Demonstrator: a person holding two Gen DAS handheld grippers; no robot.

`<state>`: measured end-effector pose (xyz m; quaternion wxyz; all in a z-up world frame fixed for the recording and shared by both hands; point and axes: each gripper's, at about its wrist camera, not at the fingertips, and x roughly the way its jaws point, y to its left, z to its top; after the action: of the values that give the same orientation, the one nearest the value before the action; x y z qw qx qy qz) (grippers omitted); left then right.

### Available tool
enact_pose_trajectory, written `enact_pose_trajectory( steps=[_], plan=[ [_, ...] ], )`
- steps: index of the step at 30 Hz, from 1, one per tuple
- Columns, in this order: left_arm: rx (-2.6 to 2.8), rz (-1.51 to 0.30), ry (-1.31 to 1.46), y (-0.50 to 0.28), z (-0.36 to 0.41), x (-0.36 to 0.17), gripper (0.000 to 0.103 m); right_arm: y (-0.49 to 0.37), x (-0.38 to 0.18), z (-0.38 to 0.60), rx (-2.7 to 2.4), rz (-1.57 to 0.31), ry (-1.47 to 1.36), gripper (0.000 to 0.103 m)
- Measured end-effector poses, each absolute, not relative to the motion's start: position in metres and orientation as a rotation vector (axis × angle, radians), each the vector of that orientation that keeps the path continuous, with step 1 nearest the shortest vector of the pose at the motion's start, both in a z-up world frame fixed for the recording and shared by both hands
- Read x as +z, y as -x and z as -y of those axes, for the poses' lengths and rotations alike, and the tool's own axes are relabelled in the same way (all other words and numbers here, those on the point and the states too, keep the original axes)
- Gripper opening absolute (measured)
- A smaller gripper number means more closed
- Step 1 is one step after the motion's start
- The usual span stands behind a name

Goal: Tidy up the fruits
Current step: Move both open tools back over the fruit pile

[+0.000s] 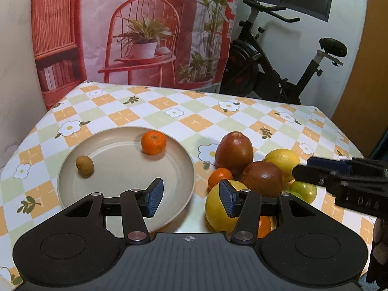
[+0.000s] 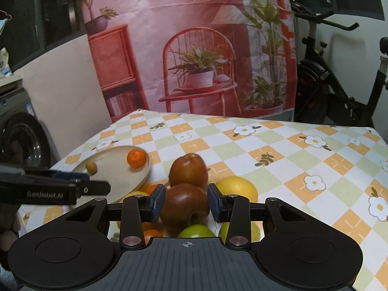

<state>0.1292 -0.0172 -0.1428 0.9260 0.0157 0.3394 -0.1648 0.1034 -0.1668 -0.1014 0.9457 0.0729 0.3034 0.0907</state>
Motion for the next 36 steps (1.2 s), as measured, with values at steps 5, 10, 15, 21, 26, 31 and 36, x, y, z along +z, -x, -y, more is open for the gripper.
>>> enact_pose_trajectory(
  steps=[5,10,15,21,26,31,36],
  plan=[
    [-0.349,-0.693,-0.052,-0.124,0.022,-0.143,0.053,-0.096,-0.103,0.170,0.184,-0.623,-0.165,0.037],
    [-0.368,-0.697,-0.065,-0.121,0.027,-0.146,0.053,-0.090,-0.107,0.173,0.177,-0.639,-0.165,0.037],
    [-0.388,-0.698,-0.073,-0.118,0.028,-0.146,0.053,-0.087,-0.113,0.176,0.170,-0.661,-0.166,0.037],
    [-0.400,-0.707,-0.088,-0.116,0.031,-0.147,0.053,-0.087,-0.114,0.178,0.167,-0.661,-0.171,0.037],
    [-0.424,-0.723,-0.094,-0.114,0.033,-0.149,0.052,-0.086,-0.114,0.178,0.164,-0.663,-0.173,0.037],
    [-0.453,-0.740,-0.104,-0.110,0.037,-0.152,0.042,-0.082,-0.116,0.180,0.171,-0.667,-0.191,0.034],
    [-0.487,-0.755,-0.106,-0.107,0.041,-0.154,0.042,-0.078,-0.117,0.183,0.168,-0.664,-0.197,0.033]
  ],
)
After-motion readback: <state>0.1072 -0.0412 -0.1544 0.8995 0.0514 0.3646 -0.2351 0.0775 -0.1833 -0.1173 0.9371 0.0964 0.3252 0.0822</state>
